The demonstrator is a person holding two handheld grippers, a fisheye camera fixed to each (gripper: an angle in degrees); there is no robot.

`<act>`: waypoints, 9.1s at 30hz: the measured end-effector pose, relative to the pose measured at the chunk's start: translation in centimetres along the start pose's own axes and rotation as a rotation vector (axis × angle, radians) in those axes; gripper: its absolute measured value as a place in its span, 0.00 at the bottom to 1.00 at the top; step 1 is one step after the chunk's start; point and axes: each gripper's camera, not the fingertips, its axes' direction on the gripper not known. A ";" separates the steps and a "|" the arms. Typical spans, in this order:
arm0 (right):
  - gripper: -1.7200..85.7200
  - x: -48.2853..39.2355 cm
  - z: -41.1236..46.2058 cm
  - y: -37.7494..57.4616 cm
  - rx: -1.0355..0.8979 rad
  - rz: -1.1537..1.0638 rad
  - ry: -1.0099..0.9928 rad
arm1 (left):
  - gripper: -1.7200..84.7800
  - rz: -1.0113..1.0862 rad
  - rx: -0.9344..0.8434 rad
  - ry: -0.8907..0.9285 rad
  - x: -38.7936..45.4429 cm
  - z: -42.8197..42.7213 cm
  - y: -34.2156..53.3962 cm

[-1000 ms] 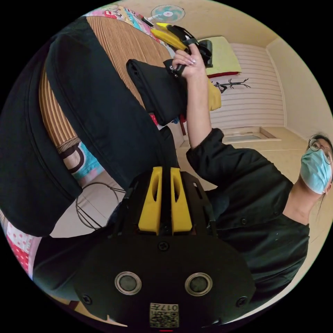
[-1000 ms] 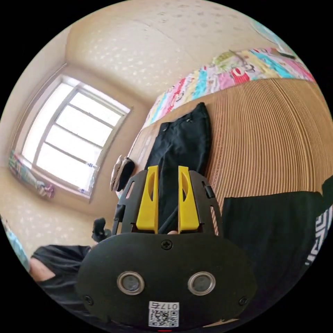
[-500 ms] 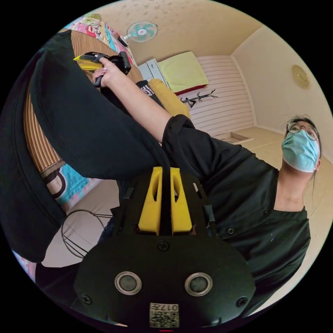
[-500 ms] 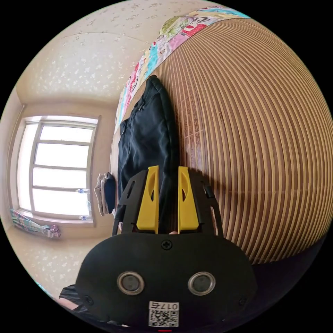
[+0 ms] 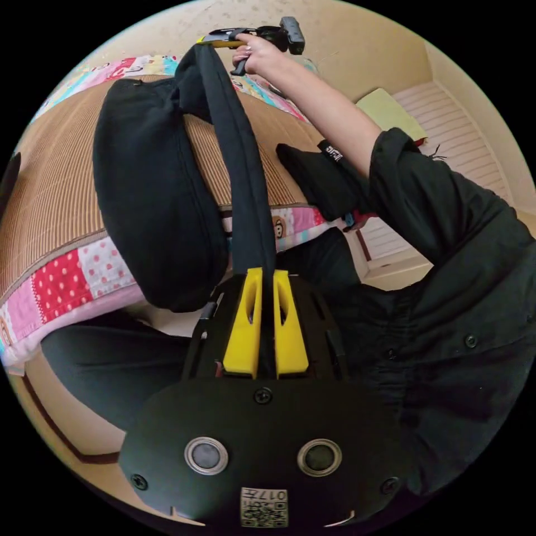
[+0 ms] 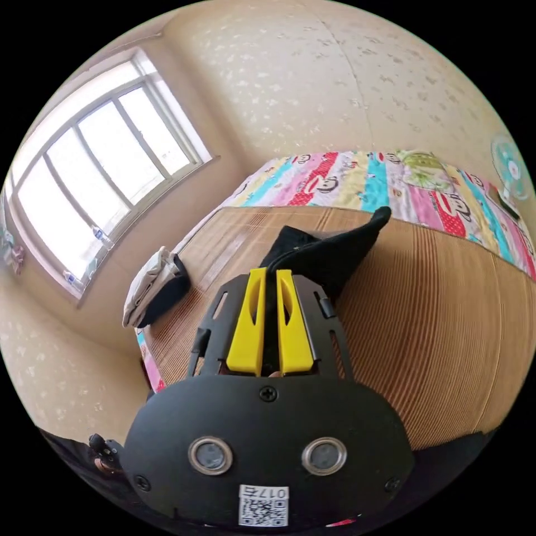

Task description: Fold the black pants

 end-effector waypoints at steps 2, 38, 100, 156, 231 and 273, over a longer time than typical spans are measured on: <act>0.05 -2.9 6.9 0.3 -0.094 -0.023 -0.060 | 0.07 -0.084 -0.016 0.033 -1.4 0.2 0.8; 0.04 -0.6 -3.2 41.8 -0.228 -0.085 -0.024 | 0.15 -0.167 0.334 -0.117 -3.6 -8.1 -2.5; 0.03 14.5 -17.5 34.5 -0.388 0.015 -0.497 | 0.06 -0.101 0.184 0.097 -9.2 -14.9 2.1; 0.12 14.5 -15.7 29.9 -0.346 0.198 -0.528 | 0.13 -0.324 0.271 0.151 -15.0 -18.2 0.8; 0.07 13.5 -9.2 30.2 -0.376 0.243 -0.604 | 0.10 -0.262 0.182 0.206 -14.5 -7.9 -4.5; 0.04 5.5 -15.8 38.1 -0.157 0.183 -0.931 | 0.08 0.059 0.403 0.471 -5.4 -9.3 -2.9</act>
